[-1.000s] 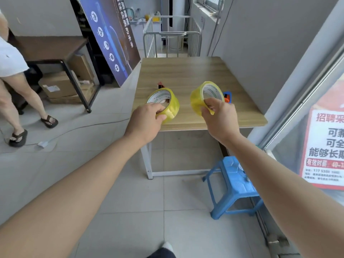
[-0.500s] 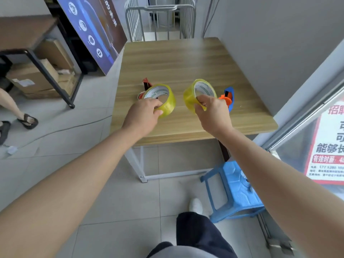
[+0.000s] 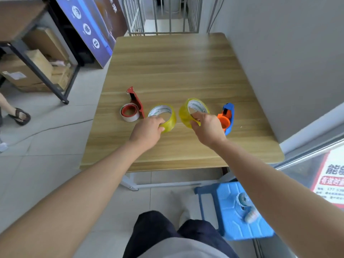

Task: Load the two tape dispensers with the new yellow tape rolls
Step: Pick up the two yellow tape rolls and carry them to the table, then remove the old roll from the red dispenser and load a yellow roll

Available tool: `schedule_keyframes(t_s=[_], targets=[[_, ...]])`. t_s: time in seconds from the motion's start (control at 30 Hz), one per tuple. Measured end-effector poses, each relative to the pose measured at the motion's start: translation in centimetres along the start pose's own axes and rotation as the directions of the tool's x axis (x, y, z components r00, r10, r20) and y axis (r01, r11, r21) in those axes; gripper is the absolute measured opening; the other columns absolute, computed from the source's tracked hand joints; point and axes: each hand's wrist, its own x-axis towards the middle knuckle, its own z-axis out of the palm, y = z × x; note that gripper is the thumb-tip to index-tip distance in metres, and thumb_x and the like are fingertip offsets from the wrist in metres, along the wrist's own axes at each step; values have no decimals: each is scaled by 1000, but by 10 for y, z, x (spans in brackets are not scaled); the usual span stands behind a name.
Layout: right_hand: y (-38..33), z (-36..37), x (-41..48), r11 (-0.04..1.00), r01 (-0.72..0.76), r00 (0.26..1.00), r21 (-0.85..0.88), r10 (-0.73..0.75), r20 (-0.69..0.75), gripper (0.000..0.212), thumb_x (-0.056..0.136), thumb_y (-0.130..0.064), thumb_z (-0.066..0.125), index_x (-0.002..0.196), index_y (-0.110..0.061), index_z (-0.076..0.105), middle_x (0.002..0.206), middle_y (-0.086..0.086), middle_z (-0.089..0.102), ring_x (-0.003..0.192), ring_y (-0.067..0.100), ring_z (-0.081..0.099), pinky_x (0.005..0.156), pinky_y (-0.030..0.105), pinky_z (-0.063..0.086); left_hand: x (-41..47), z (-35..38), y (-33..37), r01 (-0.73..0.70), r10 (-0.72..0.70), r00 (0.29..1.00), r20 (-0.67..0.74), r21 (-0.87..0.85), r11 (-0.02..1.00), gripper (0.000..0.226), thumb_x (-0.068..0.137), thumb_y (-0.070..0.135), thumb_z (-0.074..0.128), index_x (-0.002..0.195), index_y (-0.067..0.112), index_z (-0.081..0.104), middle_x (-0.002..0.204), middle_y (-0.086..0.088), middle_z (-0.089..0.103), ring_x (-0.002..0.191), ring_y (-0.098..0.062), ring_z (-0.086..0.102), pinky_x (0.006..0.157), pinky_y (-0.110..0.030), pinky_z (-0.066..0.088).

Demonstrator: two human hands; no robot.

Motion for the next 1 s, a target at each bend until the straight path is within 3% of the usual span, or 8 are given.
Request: schedule_keyframes(t_s=[0.27,0.53,0.63,0.77,1.0], targets=[[19,29,28,999,-52,992,13,50,112,26,90,-17,54,111,-7,66,104,18,70,96,38,60,75,38,45,39,22,-27,-13,-1,990,139,96,995,21,88,16,53,105,11,65,106,-12,66,98,-35,59,80,-40,49],[31,65,39,989,-49,959,-139,86,270,24,92,-19,49,106,-7,64,103,18,66,97,36,58,80,35,44,64,46,-52,-152,67,936,344,226,962,27,91,15,48,115,10,60,116,-11,62,107,-33,57,88,-42,47],[35,78,41,978,10,955,-209,52,292,24,93,-18,46,107,-9,64,103,17,66,98,35,56,77,32,36,70,54,-59,-192,93,927,364,247,950,25,92,14,47,111,7,61,113,-11,63,106,-33,57,87,-42,47],[42,92,47,945,60,943,-322,53,329,31,94,-18,42,120,-15,59,109,13,67,105,32,55,86,33,37,77,64,-67,-210,109,920,377,239,948,23,91,12,47,108,6,62,110,-12,63,104,-33,57,86,-41,47],[52,106,51,915,79,945,-396,57,321,23,89,-8,46,106,-11,62,106,10,68,106,30,56,88,32,35,83,77,-76,-222,117,914,387,239,945,23,90,8,46,107,6,62,111,-11,63,104,-33,57,85,-40,47]])
